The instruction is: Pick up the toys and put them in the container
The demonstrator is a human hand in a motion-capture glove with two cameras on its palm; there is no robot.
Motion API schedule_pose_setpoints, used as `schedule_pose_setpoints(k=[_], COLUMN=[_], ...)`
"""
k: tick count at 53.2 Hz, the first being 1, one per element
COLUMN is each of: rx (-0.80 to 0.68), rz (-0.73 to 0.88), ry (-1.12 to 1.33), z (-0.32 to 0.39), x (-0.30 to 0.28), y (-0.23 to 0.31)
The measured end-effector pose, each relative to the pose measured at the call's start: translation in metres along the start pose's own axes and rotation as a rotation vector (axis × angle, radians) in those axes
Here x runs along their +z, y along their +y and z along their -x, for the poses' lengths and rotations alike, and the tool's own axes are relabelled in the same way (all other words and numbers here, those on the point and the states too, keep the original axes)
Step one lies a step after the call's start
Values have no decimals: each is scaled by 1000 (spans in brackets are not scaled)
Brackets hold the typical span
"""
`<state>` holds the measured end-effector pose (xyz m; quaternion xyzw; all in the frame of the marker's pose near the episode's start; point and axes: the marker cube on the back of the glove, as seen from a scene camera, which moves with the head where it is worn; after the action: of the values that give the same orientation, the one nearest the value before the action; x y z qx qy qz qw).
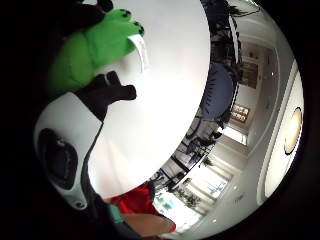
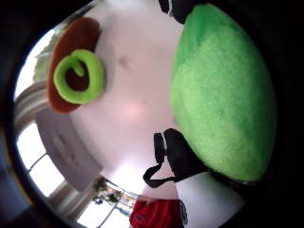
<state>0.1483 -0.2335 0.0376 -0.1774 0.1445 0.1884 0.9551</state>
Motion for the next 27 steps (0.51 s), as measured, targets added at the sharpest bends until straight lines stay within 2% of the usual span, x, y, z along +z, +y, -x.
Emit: schedule_pose_setpoints(k=[27], rx=[81], rz=[-51], ry=[-67], z=[2], x=[3], y=[-5])
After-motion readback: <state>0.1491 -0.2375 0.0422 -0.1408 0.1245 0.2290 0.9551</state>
